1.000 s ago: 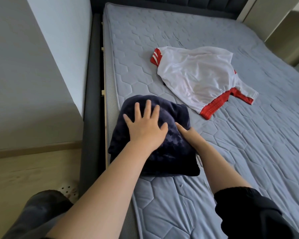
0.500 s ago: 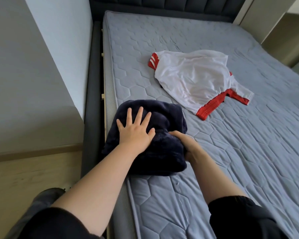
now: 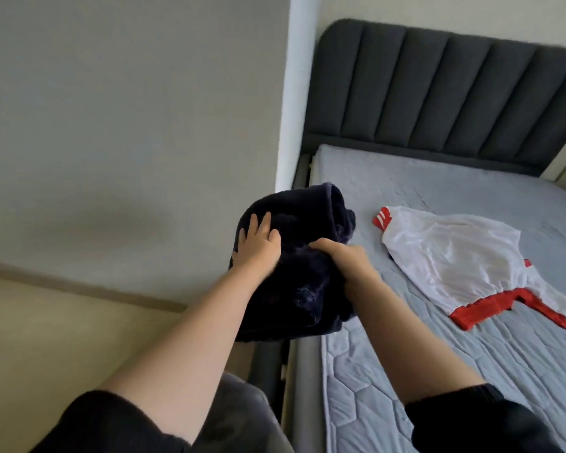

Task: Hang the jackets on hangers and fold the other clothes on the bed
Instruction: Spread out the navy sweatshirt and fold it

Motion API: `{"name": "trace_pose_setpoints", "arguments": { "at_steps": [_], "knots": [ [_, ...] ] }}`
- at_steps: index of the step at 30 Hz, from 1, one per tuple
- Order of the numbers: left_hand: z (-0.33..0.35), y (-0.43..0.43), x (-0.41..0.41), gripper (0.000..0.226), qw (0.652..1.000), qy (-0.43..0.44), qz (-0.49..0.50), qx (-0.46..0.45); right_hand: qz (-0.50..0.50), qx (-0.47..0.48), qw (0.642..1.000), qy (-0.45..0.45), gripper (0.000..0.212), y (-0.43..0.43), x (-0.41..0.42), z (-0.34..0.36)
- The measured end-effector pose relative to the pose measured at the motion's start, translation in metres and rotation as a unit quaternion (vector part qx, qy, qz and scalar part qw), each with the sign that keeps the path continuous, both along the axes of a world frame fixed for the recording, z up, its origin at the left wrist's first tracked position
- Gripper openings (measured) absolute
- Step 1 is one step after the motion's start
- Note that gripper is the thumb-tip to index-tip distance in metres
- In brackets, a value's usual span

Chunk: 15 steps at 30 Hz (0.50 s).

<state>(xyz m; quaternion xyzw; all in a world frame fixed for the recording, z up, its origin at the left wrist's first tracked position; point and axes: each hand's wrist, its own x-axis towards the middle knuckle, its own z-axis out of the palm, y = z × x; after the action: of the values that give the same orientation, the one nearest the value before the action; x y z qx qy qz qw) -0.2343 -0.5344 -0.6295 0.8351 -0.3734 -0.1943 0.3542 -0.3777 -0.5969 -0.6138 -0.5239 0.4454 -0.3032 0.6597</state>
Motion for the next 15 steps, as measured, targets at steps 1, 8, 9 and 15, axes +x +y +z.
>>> {"name": "trace_pose_setpoints", "arguments": {
  "at_steps": [1, 8, 9, 15],
  "knots": [
    [0.006, 0.024, 0.016, 0.052, 1.0, -0.001, 0.024, -0.01, 0.025, -0.008, 1.0, -0.005, 0.03, 0.017, 0.019, 0.007],
    [0.021, 0.188, 0.146, 0.052, 0.987, -0.014, 0.162, -0.013, 0.166, 0.014, 0.986, -0.009, 0.028, 0.143, 0.168, 0.02],
    [0.019, 0.208, 0.165, 0.052, 0.984, -0.012, 0.177, -0.005, 0.183, 0.02, 0.983, -0.005, 0.028, 0.158, 0.192, 0.016],
    [-0.009, 0.292, 0.292, 0.049, 0.973, 0.001, 0.225, 0.044, 0.271, 0.049, 0.96, 0.053, 0.034, 0.224, 0.343, -0.014]
  ]
}}
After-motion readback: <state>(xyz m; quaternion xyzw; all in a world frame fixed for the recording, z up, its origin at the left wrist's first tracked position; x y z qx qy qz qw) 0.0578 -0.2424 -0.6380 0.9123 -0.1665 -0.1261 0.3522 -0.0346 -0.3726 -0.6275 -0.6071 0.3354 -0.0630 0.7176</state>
